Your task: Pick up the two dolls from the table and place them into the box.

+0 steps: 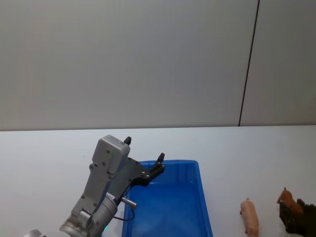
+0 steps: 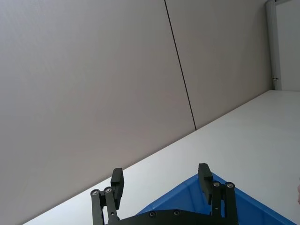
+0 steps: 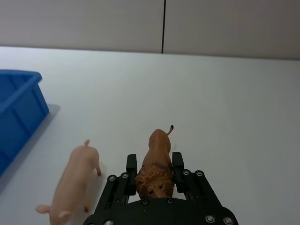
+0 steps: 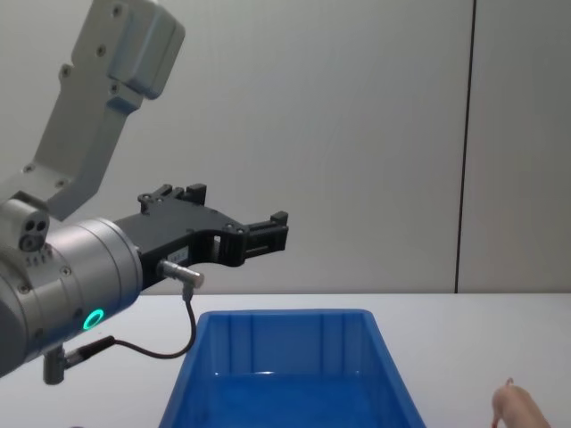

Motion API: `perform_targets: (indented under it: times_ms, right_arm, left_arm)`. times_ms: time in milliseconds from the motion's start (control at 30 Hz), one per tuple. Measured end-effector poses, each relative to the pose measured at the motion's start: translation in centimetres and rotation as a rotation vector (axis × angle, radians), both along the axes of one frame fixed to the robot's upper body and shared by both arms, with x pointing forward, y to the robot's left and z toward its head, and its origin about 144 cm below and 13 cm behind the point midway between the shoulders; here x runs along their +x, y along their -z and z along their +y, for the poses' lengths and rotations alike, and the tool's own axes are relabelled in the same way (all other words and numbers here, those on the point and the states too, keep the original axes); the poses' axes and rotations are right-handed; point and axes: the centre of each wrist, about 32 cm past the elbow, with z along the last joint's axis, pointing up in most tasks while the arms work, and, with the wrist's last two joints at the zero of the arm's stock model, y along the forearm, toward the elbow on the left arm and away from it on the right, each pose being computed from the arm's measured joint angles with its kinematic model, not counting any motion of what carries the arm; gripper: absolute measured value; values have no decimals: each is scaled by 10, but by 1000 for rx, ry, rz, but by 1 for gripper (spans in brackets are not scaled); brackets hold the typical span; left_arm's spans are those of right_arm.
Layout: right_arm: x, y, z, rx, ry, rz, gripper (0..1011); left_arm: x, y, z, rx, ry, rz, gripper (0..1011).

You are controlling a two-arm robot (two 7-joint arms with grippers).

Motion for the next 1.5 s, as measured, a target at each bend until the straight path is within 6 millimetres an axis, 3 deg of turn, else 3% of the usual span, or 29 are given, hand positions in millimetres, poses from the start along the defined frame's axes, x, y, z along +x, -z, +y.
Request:
perform_targets:
  times_ms: [800, 1500]
  right_arm:
    - [8, -23, 17, 79, -238, -239, 433]
    - [47, -20, 58, 172, -560, -296, 433]
  left_arm:
    - [0, 0, 0, 0, 0, 0, 1002]
    - [0, 0, 0, 0, 0, 0, 1002]
